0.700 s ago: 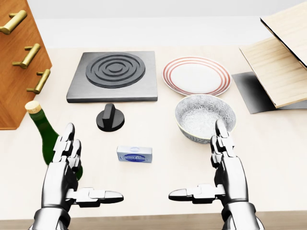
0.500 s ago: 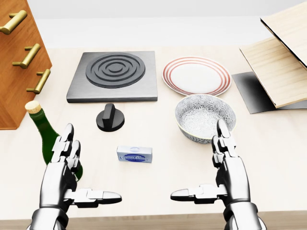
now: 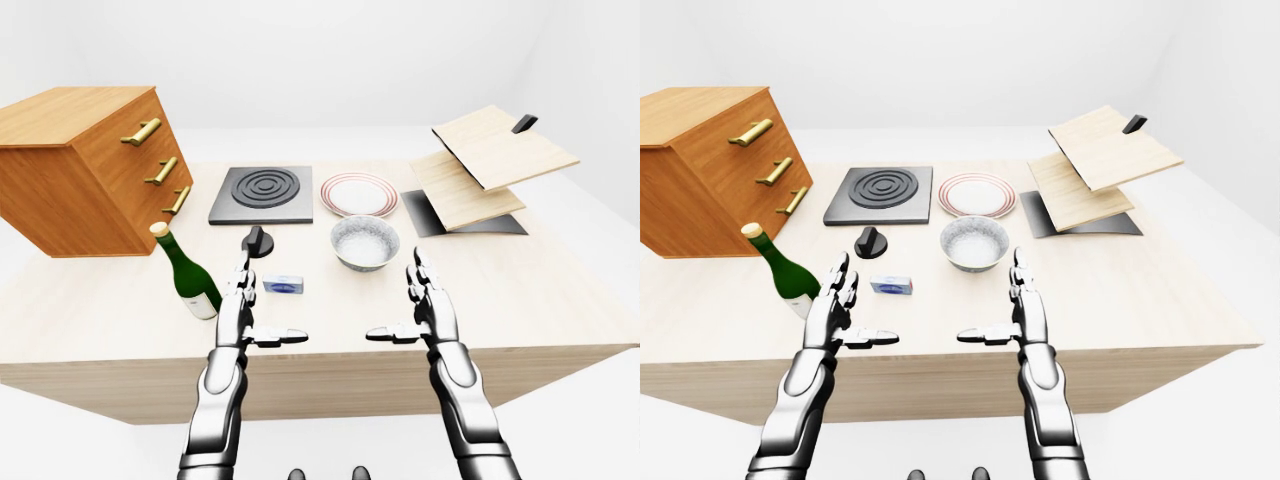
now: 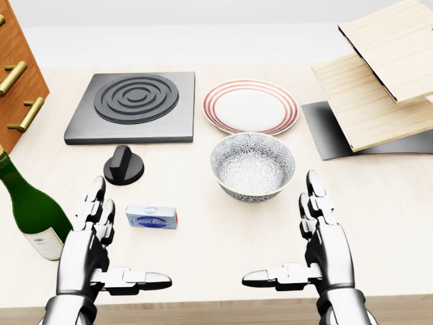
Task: Pick up the cream cheese and put it in the bowl.
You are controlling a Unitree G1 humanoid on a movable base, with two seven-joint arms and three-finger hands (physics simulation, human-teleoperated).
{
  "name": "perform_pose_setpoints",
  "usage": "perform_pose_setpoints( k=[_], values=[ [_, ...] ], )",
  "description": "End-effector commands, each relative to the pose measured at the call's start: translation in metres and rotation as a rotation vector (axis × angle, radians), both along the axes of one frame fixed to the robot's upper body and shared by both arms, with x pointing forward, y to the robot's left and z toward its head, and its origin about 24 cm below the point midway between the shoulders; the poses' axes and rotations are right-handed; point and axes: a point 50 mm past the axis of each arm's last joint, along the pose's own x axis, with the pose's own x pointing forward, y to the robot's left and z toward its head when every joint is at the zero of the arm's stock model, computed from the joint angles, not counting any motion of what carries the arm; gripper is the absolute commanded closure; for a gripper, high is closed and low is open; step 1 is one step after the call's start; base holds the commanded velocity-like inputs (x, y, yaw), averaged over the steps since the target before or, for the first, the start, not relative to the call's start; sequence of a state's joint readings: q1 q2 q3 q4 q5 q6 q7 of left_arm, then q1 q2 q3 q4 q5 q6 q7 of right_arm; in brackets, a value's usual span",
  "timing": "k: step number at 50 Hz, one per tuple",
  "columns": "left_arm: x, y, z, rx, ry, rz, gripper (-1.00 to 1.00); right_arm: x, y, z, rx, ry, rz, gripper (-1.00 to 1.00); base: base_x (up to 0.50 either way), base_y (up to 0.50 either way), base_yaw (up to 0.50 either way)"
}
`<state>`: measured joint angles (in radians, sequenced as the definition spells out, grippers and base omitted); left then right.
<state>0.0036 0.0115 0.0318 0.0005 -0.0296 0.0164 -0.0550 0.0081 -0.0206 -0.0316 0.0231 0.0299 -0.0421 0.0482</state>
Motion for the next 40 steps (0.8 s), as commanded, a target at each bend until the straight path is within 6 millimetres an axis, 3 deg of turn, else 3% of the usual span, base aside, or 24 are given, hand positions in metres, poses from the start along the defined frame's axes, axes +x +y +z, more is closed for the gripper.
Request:
perform_pose_setpoints(
  k=[1,21,31,40],
  values=[
    [0.003,0.004,0.0,0.011,-0.006,0.01,-1.0,-0.001,0.003,-0.001,0.007,-0.006,0.014,-1.0,0.0,0.0,0.0],
    [0.008,0.009,0.003,0.014,-0.021,0.031,-1.0,0.0,0.005,0.001,0.006,-0.013,0.031,-1.0,0.0,0.0,0.0],
    [0.03,0.014,0.001,0.033,-0.037,0.06,-1.0,0.0,0.005,0.001,0.006,-0.016,0.033,-1.0,0.0,0.0,0.0],
    [0.03,0.014,0.003,0.03,-0.04,0.063,-1.0,0.001,0.002,0.003,0.035,-0.014,0.032,-1.0,0.09,0.0,0.0]
  ],
)
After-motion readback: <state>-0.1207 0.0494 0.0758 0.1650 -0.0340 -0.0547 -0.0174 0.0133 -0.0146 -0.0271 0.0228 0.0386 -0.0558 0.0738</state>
